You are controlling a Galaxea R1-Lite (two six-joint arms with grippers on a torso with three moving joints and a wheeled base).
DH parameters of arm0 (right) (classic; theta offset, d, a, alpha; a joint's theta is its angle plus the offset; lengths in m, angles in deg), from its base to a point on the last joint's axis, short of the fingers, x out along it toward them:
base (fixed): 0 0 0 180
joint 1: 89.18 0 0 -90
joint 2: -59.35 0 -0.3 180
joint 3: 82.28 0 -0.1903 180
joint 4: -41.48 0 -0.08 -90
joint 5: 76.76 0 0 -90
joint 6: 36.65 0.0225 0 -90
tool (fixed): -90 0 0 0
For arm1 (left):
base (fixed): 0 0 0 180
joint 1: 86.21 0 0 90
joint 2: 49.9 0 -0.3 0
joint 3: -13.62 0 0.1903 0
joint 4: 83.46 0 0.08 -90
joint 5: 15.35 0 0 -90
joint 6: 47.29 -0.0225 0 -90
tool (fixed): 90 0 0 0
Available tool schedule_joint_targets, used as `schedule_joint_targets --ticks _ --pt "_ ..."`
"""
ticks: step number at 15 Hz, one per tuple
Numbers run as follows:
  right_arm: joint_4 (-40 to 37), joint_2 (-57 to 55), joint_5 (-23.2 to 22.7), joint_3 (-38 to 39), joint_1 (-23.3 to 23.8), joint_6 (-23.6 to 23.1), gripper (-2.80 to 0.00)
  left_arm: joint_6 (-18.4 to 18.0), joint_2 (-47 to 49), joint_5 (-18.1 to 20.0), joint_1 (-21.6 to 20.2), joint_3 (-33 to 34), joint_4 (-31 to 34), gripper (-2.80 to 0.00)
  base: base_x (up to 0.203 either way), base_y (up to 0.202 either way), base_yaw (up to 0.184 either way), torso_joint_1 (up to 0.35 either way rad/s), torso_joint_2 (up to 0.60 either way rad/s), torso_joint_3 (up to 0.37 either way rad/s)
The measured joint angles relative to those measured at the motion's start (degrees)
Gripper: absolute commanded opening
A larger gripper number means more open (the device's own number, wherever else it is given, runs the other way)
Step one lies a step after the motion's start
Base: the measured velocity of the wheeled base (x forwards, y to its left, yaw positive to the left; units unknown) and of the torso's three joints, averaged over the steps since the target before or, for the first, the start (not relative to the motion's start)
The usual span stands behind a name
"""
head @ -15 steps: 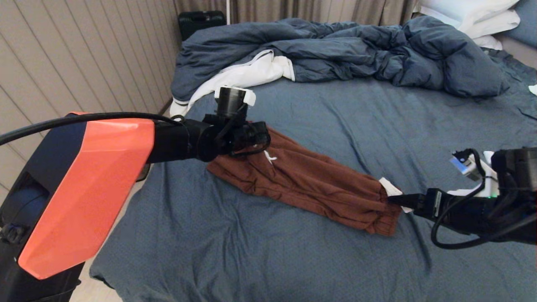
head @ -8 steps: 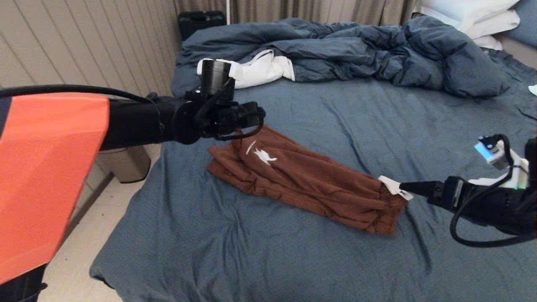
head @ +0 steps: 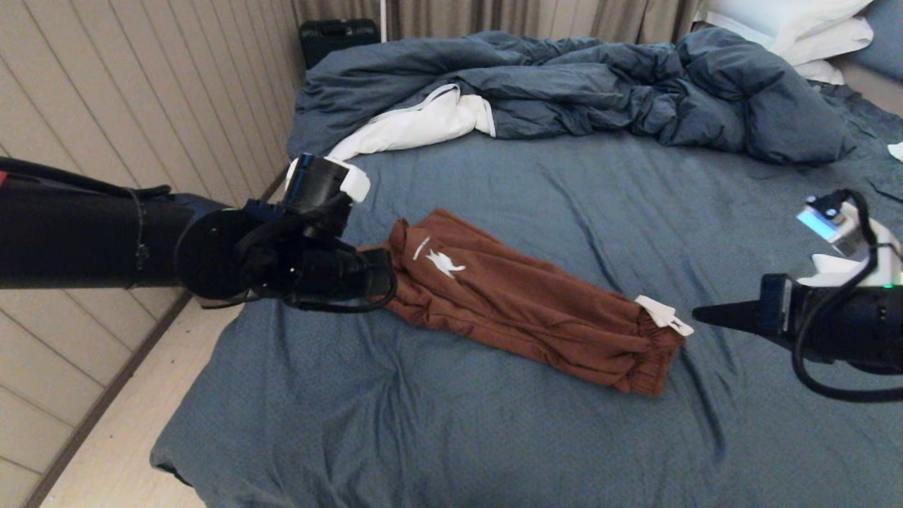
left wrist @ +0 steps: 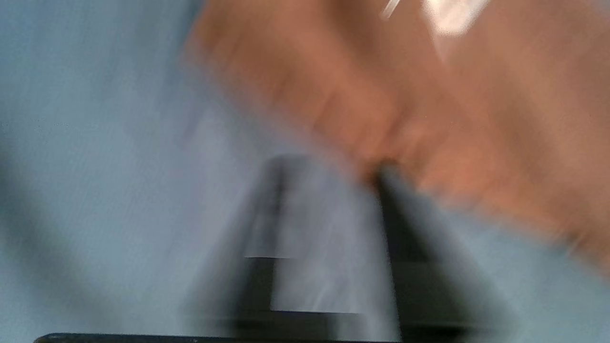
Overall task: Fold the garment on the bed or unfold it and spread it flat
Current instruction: Fold the brown shorts
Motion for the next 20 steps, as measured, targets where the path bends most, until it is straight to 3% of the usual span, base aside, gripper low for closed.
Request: schedule_joint_targets --ticks 3,6,9,14,20 --pt "-5.69 -8.99 -0.14 -9.28 -7.44 0.05 -2.80 3.28 -6.54 0.28 0.25 15.36 -4.95 -2.80 0.000 0.000 0.000 0.000 0.00 0.000" --pt "-8.53 -19.03 0.41 -17.60 -13.96 0.33 -2.80 4.19 -5.36 0.27 0.78 18.86 -16.43 -2.80 0.000 0.000 0.000 0.000 0.00 0.000" --pt "-9.56 -26.99 1.35 -23.34 -17.88 0.29 -2.80 4.23 1.89 -0.16 1.27 11.70 -20.97 -2.80 0.000 0.000 0.000 0.000 0.00 0.000" --pt "-9.45 -35.58 3.31 -28.85 -21.26 -0.17 -2.80 3.98 14.30 -0.52 1.46 -4.27 -19.92 -2.80 0.000 0.000 0.000 0.000 0.00 0.000" --pt "-9.72 -41.74 5.26 -36.96 -22.79 -0.23 -2.80 3.87 21.62 -0.55 1.49 -9.44 -18.85 -2.80 0.000 0.000 0.000 0.000 0.00 0.000"
